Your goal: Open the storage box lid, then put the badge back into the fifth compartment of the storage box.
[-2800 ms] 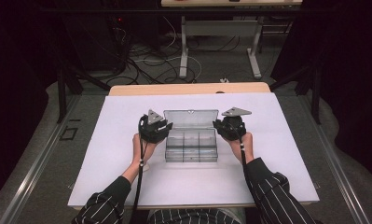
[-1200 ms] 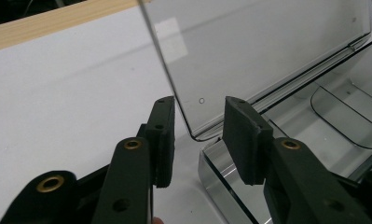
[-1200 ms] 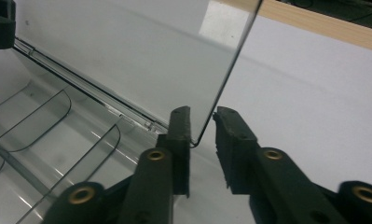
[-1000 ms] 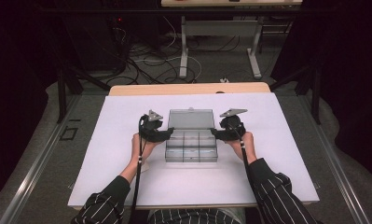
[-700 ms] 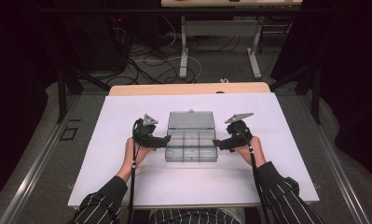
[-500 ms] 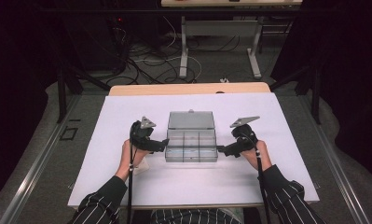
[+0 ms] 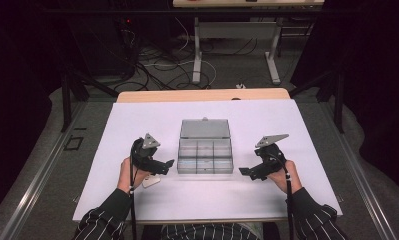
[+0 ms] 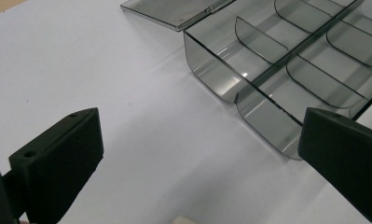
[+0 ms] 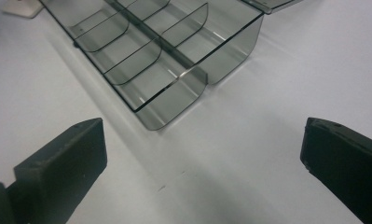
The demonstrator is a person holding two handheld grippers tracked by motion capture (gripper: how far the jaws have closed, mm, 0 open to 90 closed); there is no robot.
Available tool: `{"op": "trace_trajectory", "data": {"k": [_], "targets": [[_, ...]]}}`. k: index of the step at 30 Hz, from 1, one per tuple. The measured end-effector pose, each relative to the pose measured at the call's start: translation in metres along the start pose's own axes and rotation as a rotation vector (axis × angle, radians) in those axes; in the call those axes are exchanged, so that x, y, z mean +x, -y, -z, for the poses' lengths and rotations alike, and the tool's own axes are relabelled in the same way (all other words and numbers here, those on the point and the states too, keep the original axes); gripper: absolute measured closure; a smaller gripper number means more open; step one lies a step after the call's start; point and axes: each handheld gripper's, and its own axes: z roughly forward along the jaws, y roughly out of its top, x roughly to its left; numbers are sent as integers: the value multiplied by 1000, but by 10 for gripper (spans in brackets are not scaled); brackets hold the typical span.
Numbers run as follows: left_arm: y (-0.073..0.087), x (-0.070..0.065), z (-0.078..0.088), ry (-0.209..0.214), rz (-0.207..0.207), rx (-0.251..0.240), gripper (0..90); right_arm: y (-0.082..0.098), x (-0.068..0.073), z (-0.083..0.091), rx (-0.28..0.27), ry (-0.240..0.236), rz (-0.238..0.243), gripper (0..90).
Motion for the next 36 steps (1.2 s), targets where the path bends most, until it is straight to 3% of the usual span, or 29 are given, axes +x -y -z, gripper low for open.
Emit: {"op": "trace_trajectory", "data": {"k": [1,7,13,18,21,26,36], "targets": [[1,1,2,3,-4,7,3,2,1,1,-22,1,-1,0],[7,3,7,4,-18,-8,2,13,9,10,-2,-19,23,0],[14,6,13,16,-19,6,2,18,12,14,-32,-13,51,0],[17,8,18,17,-7,8,2,20,12,15,-15,-9,39,0],[18,9,18,22,-20,26,2,19,13,13,-21,-6,49,0],[22,10,20,41,-34,57,2,18,12,14,-13,-16,56,0],[27,23,16,95,-61,69,3,18,12,13,-3,2,57,0]]}}
